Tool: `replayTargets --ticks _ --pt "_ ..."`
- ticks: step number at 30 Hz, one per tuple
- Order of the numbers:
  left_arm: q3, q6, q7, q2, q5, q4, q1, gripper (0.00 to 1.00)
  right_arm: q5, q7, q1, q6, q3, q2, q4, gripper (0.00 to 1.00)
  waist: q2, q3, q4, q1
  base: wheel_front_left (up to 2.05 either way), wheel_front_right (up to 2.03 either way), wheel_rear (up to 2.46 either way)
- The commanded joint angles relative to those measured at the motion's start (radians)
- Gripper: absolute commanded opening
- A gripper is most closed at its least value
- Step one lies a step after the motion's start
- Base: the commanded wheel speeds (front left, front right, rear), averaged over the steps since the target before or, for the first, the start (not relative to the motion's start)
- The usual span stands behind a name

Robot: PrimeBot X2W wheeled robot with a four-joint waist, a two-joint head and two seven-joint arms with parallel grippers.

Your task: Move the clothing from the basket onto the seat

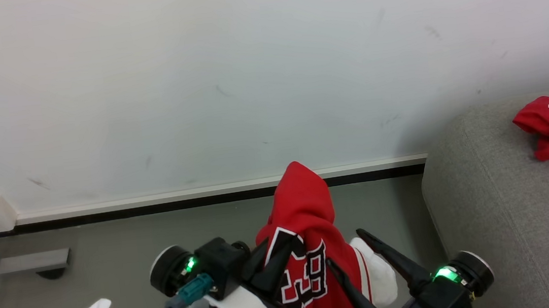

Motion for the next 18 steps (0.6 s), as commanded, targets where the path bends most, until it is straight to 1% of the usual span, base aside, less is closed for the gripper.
replayTargets --ticks 1,7,13,18 --pt "-0.010 0.004 0.017 0.007 -0.011 -0.037 0.019 0.00 0.013 0.001 -0.031 -0.003 0.044 -0.019 0.009 1.00 -0.0001 -0.002 -0.004 0.0002 0.00 0.00 0.00" --pt "-0.050 -0.009 0.056 0.007 -0.013 -0.090 0.035 0.00 0.045 0.001 -0.120 -0.003 0.171 -0.064 0.059 1.00 -0.0001 -0.009 -0.014 0.0002 0.00 0.00 0.00" --pt "-0.090 -0.038 0.080 0.002 -0.028 -0.112 0.037 0.00 0.090 0.011 -0.212 -0.003 0.293 -0.121 0.110 1.00 -0.0001 -0.016 -0.021 0.0002 0.00 0.00 0.00" --pt "-0.107 -0.053 0.087 0.000 -0.041 -0.119 0.041 0.00 0.133 0.021 -0.253 -0.003 0.329 -0.150 0.116 1.00 -0.0001 -0.021 -0.022 0.0002 0.00 0.00 0.00"
